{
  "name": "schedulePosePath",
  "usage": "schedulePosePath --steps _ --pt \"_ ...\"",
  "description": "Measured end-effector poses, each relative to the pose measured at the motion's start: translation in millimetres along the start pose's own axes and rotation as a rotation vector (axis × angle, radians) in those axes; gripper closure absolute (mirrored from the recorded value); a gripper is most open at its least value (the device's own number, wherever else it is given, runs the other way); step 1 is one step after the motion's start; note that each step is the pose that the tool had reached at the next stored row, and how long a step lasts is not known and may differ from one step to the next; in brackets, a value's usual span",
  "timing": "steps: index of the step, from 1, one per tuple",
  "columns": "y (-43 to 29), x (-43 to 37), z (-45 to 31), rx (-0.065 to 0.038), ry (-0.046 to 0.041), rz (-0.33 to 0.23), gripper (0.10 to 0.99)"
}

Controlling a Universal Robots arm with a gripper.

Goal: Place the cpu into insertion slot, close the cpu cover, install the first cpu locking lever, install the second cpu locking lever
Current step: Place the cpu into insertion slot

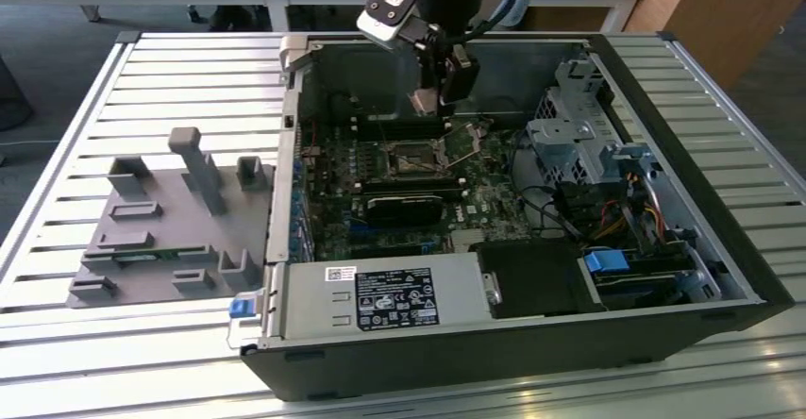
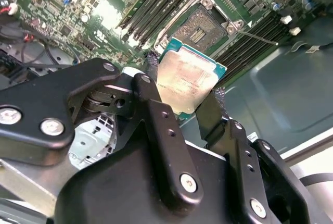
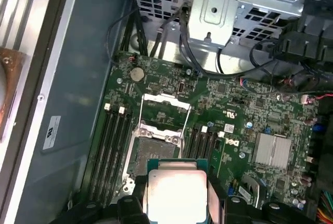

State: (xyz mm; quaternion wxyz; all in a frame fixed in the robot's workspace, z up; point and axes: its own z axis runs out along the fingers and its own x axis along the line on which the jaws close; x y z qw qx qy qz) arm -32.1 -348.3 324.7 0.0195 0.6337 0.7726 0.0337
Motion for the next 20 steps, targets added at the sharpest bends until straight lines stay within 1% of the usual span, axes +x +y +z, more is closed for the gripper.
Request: schedulePosePath --steps 6,7,10,11,12,20 --pt "-0.3 0.0 2.0 0.000 -0.0023 0.026 0.545" --pt "-0.4 0.0 2.3 0.000 -0.0041 0.028 0.545" --pt "-0.4 0.0 3.0 0.003 -0.0181 0.029 0.545" --pt "-0.4 0.0 3.3 0.003 -0.0219 0.029 0.545" --pt "-0.4 0.0 3.5 0.003 -0.0237 0.029 0.545" --pt "-0.5 0.0 4.4 0.004 -0.0248 0.029 0.545"
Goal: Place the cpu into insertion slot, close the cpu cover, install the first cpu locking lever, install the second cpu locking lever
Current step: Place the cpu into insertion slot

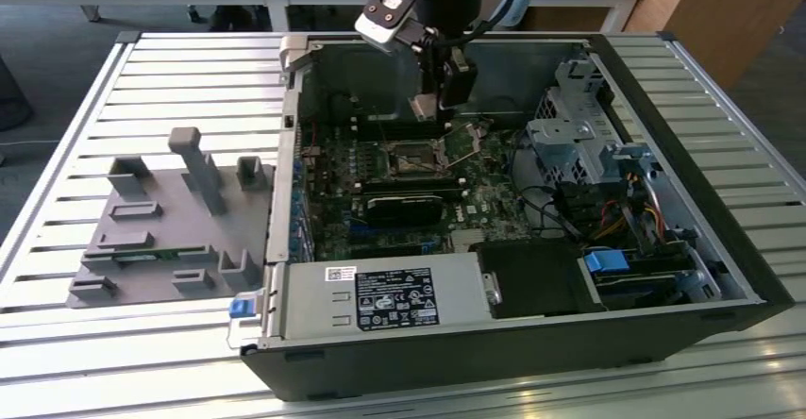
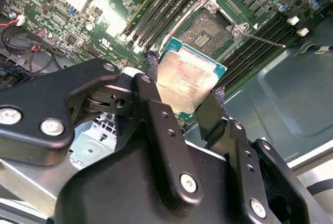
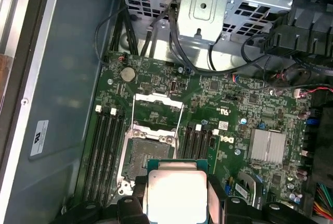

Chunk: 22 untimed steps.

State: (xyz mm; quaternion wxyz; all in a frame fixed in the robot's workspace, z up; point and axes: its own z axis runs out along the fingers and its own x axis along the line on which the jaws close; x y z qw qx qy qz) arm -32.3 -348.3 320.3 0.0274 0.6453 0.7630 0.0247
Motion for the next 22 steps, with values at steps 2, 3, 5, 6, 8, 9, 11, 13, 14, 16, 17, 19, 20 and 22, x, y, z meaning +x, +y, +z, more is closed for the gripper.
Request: schedulePosePath --steps 2,3,5,6,8,9,11,13,14,16,17,19,20,22 --pt "0.0 0.0 0.1 0.000 -0.0012 0.000 0.545" --pt "0.0 0.0 0.1 0.000 -0.0018 0.000 0.545" --pt "0.0 0.0 0.0 0.000 -0.0020 0.000 0.545" --pt "0.0 0.0 0.0 0.000 -0.0021 0.000 0.545" --pt "0.0 0.0 0.1 0.000 -0.0021 0.000 0.545" --pt "0.0 0.0 0.1 0.000 -0.0023 0.000 0.545" --pt "0.0 0.0 0.3 0.000 -0.0027 0.001 0.545" --pt "0.0 0.1 0.6 0.000 -0.0033 0.008 0.545" --pt "0.0 0.1 0.8 0.001 -0.0040 0.015 0.545" --pt "-0.1 0.1 1.3 0.001 -0.0056 0.032 0.545" --pt "-0.1 0.0 1.7 0.001 -0.0063 0.041 0.545" --pt "-0.2 0.1 2.4 0.001 -0.0082 0.065 0.545" --pt "-0.2 0.1 2.8 0.001 -0.0094 0.081 0.545" --pt "-0.2 0.1 3.6 0.002 -0.0121 0.117 0.545"
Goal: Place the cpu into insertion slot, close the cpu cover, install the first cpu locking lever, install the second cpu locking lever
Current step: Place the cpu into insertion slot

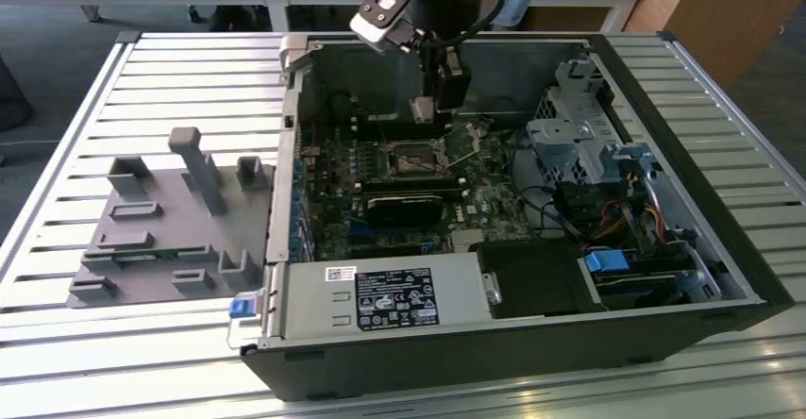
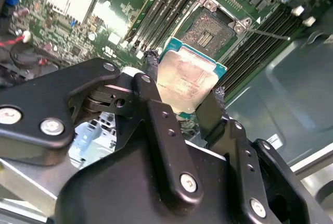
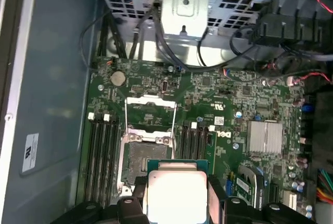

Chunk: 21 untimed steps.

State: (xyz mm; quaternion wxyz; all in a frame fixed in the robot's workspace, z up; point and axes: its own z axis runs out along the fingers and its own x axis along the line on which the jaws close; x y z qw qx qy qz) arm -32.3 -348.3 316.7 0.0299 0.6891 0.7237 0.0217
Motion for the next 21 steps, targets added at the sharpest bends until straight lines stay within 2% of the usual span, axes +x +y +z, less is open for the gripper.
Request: schedulePosePath --steps 4,13,21 --pt "-0.1 0.0 1.3 0.001 -0.0042 0.057 0.545" --pt "-0.3 0.1 3.9 0.002 -0.0096 0.126 0.545" --pt "-0.8 0.2 7.9 0.002 -0.0104 0.137 0.545"
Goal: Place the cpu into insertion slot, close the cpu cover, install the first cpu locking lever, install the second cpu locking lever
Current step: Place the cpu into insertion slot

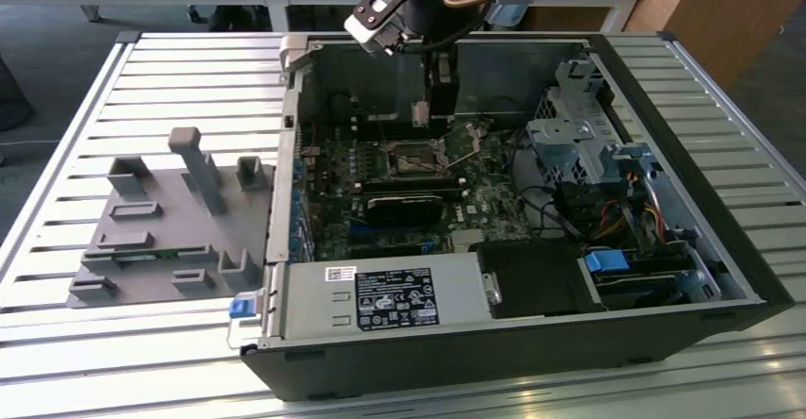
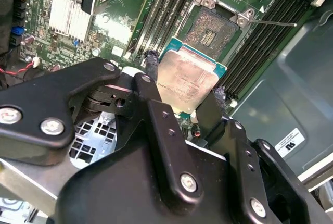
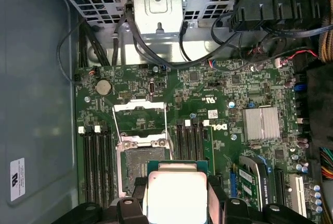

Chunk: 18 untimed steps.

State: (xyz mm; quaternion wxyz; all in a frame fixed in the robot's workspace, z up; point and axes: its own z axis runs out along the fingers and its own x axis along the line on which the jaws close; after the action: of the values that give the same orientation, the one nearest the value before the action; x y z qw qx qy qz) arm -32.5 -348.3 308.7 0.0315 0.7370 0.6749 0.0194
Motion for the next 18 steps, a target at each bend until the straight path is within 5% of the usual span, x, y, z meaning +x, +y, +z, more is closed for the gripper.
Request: schedulePosePath --steps 5,11,18 --pt "-0.5 0.2 6.4 0.000 0.0051 -0.013 0.545" --pt "-1.0 0.4 13.4 -0.001 0.0124 -0.111 0.545" --pt "-1.6 2.7 20.0 -0.001 0.0128 -0.112 0.545"
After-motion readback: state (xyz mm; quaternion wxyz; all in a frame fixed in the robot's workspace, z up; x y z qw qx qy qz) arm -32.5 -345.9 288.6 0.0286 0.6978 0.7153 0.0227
